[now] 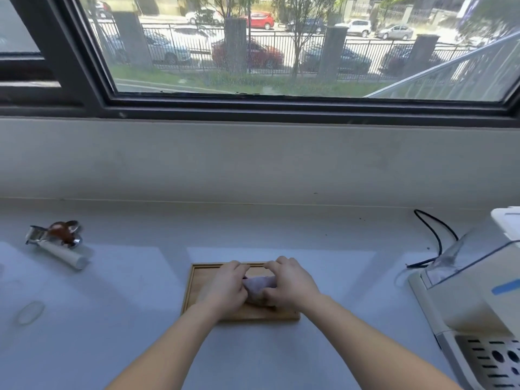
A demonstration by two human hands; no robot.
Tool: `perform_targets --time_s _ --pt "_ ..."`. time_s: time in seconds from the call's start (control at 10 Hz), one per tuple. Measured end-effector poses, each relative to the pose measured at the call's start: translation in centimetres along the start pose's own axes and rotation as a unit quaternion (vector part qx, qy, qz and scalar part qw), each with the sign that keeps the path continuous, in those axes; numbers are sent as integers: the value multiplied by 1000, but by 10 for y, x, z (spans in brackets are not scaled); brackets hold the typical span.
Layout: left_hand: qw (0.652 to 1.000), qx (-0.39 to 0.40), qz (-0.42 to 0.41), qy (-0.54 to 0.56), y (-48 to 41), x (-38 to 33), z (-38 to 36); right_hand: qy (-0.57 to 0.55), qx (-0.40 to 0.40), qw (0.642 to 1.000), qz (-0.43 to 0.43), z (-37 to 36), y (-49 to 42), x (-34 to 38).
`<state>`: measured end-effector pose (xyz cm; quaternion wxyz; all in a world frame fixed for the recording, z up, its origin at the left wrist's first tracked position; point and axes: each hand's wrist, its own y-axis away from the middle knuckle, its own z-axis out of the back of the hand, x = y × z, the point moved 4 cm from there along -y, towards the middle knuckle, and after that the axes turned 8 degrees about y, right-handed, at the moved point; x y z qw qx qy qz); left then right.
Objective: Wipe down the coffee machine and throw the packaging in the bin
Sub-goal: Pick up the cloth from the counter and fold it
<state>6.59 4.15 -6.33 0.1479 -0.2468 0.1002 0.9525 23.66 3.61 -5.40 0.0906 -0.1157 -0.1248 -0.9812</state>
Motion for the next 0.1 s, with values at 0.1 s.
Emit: perform_targets --time_s 0.1 --pt "999 -25 -7 -39 1 -12 15 8 -32 999 3 20 4 1"
